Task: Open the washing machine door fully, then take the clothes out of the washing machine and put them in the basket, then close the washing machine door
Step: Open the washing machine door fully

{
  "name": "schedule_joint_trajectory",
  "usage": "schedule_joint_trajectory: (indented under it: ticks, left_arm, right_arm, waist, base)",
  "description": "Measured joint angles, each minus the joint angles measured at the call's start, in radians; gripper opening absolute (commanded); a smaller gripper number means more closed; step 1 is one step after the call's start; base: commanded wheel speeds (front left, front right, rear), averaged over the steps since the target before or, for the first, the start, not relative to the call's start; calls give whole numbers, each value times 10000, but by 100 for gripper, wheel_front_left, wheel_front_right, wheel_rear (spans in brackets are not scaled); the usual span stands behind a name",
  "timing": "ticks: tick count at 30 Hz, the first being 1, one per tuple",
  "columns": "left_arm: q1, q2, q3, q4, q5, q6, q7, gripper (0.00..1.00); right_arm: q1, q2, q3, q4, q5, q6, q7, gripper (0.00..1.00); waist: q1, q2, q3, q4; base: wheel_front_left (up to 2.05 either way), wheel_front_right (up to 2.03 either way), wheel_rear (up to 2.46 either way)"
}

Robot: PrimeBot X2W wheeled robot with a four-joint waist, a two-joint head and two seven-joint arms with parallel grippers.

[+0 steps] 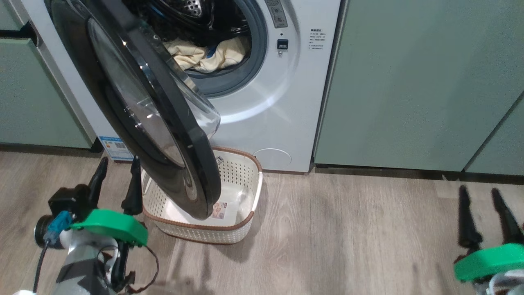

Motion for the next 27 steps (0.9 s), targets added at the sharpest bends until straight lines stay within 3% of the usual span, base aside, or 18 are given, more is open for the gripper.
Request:
schedule_joint_trajectory:
  ticks: [6, 27]
  left_arm:
    - [1, -6, -35, 194, -6, -2, 0, 100]
    - [14, 8, -359, 520, -33, -2, 0, 100]
  right_arm:
    - [300, 153, 136, -146, -1024, 0, 0, 100]
    - [417, 397, -81, -128, -1133, 0, 0, 100]
  waist:
    - [0, 0, 9, 49]
    - [0, 0, -42, 128]
  base:
    - [0, 0, 0]
    - [0, 0, 0]
